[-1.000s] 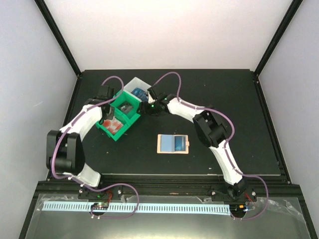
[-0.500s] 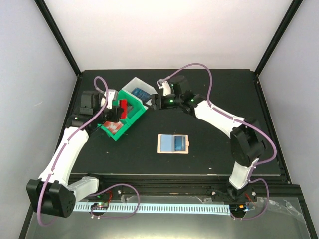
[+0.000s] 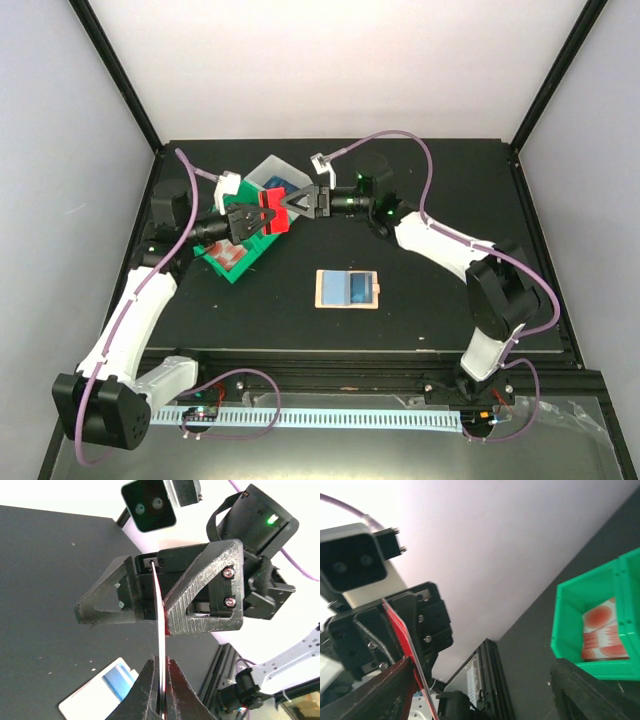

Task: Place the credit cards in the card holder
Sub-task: Pick up the credit card from the storage box.

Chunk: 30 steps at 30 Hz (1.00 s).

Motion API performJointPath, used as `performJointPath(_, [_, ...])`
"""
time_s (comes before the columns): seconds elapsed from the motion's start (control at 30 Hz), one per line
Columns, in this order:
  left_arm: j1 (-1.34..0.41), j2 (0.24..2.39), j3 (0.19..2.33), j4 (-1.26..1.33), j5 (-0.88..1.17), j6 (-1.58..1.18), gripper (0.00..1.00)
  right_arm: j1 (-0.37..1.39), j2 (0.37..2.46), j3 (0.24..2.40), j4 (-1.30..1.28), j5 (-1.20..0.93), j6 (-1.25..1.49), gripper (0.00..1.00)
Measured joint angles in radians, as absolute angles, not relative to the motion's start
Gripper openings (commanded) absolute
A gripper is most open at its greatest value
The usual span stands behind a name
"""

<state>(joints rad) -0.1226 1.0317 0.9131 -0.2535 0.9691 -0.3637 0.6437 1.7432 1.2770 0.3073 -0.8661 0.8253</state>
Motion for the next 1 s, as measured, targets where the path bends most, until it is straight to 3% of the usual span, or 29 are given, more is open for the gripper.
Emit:
performJointPath(0.33, [-0.136,1.027,0.835,-0.058,1.079,-0.566,0.02,0.650,1.727,1.219,0.484,-0.959,0.938,0.47])
performJointPath(0.5, [-0.152,1.029,0.833,-0.039,1.084,-0.604,0.07,0.653,1.708,1.200,0.529,-0.991,0.958,0.13])
performJointPath(0.6, [-0.159,1.029,0.828,-0.029,1.086,-0.614,0.18,0.656,1.692,1.189,0.547,-1.002,0.961,0.02])
performJointPath(0.8, [-0.166,1.023,0.822,-0.009,1.086,-0.654,0.23,0.643,1.687,1.185,0.556,-1.035,0.968,0.02])
performJointPath(1.0, [-0.173,1.005,0.814,0.023,1.079,-0.733,0.16,0.621,1.687,1.187,0.577,-1.090,0.991,0.06])
